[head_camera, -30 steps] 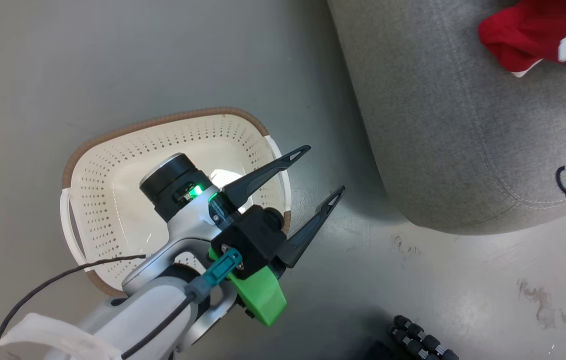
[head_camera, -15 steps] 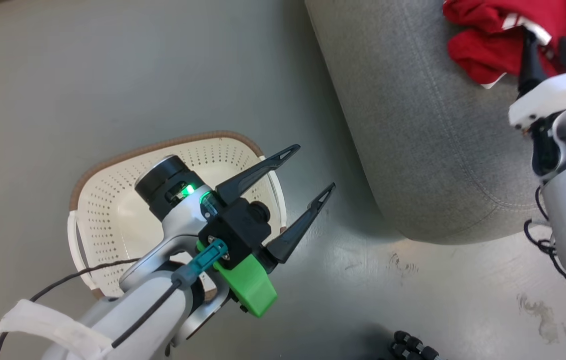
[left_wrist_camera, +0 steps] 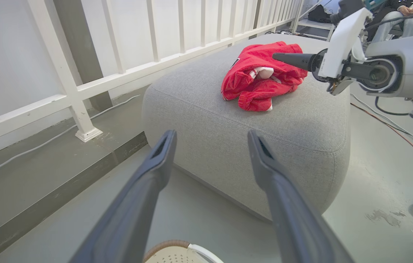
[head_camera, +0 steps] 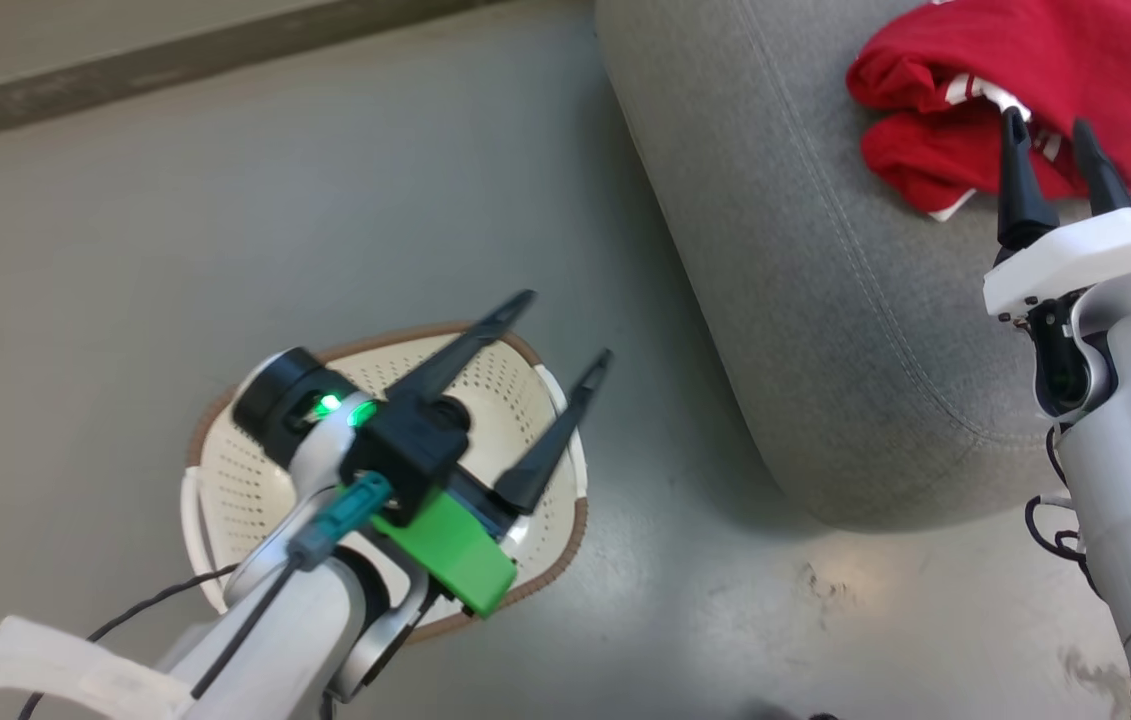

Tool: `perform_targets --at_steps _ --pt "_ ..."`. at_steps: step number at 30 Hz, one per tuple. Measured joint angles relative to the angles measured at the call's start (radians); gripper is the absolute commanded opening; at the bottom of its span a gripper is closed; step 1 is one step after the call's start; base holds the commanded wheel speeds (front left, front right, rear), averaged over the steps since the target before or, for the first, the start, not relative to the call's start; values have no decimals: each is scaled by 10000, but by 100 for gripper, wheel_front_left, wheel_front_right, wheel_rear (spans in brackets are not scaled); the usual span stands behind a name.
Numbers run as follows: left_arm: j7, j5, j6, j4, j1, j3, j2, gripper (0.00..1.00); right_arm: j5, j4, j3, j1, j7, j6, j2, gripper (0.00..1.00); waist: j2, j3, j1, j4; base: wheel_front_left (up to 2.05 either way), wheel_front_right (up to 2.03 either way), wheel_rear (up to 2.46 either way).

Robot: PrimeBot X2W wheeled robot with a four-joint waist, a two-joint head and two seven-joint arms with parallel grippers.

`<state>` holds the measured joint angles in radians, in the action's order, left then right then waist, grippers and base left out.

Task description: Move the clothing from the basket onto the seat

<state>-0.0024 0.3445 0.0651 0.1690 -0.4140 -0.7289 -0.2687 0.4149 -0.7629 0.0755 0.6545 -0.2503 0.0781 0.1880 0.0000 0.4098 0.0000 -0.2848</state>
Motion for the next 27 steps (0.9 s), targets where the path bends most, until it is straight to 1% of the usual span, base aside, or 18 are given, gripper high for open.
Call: perform_targets --at_steps 6,9,15,17,22,27 --pt "-414 132 -583 -297 463 560 144 100 -247 1258 -88 -754 0 12 -71 100 0 -523 0 352 0 0 0" --pt "-623 224 -899 -437 707 828 267 100 -485 1747 -69 -1196 0 12 -136 100 0 -749 0 639 0 0 0" --pt "-966 357 -1480 -817 1288 1448 318 100 -918 2539 203 -1986 0 12 -326 100 0 -1245 0 1291 0 0 0" --pt "-1053 589 -1544 -959 1492 1645 314 100 -1106 2744 336 -2201 0 10 -355 100 0 -1423 0 1507 0 0 0" --pt "-1331 727 -1703 -1279 2100 2291 313 100 -1350 3139 644 -2930 -2 -10 -560 100 0 -2026 0 2091 0 0 0" --pt "-1482 811 -1724 -1494 2545 2834 301 100 -1486 3348 871 -3450 0 -96 -686 100 0 -2573 -1 2473 0 0 0"
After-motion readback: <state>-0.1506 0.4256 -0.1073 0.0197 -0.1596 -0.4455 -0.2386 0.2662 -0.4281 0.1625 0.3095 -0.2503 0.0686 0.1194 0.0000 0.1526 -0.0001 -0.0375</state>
